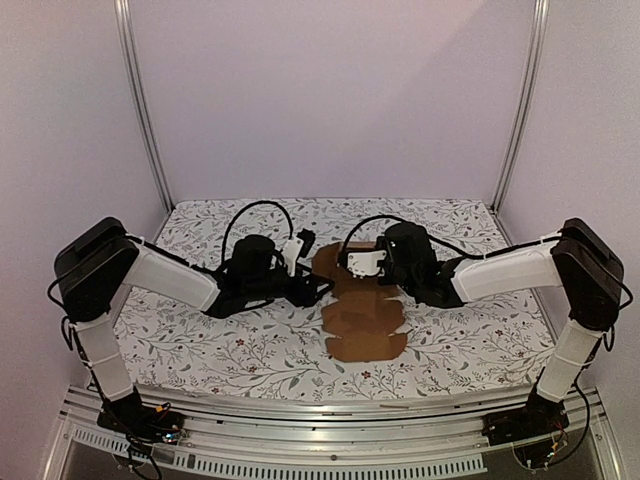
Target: Fold the paper box
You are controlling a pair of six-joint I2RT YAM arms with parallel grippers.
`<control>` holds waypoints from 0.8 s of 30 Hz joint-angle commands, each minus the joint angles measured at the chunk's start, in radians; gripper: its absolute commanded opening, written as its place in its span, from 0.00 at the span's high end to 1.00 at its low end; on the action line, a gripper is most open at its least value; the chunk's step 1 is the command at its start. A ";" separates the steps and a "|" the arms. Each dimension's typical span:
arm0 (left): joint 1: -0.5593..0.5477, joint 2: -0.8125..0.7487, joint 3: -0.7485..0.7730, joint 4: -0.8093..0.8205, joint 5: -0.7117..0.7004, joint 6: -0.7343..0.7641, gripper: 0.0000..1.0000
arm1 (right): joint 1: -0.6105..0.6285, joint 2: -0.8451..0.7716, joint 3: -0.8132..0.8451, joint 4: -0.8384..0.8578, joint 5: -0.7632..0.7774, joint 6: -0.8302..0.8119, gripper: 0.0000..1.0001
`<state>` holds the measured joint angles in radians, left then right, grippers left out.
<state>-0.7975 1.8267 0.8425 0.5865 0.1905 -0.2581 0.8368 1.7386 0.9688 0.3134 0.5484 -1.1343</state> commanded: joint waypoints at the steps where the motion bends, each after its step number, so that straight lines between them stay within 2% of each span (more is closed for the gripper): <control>1: 0.043 0.051 0.061 0.008 0.017 0.032 0.32 | -0.005 0.088 -0.008 0.213 -0.077 -0.122 1.00; 6: 0.088 -0.039 -0.002 -0.008 0.064 0.042 0.34 | -0.005 0.120 -0.040 0.292 -0.086 -0.164 1.00; 12: 0.118 -0.205 -0.204 0.051 -0.012 0.030 0.32 | 0.021 0.113 -0.131 0.402 -0.082 -0.213 1.00; 18: 0.163 -0.202 -0.280 0.129 -0.104 -0.072 0.32 | 0.065 0.119 -0.210 0.513 -0.070 -0.277 1.00; 24: 0.179 -0.164 -0.224 0.036 -0.255 -0.109 0.33 | 0.076 0.117 -0.249 0.535 -0.062 -0.290 1.00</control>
<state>-0.6380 1.6356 0.5854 0.6537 0.0620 -0.3256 0.9035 1.8507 0.7528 0.8120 0.4816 -1.3991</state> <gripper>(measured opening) 0.675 0.004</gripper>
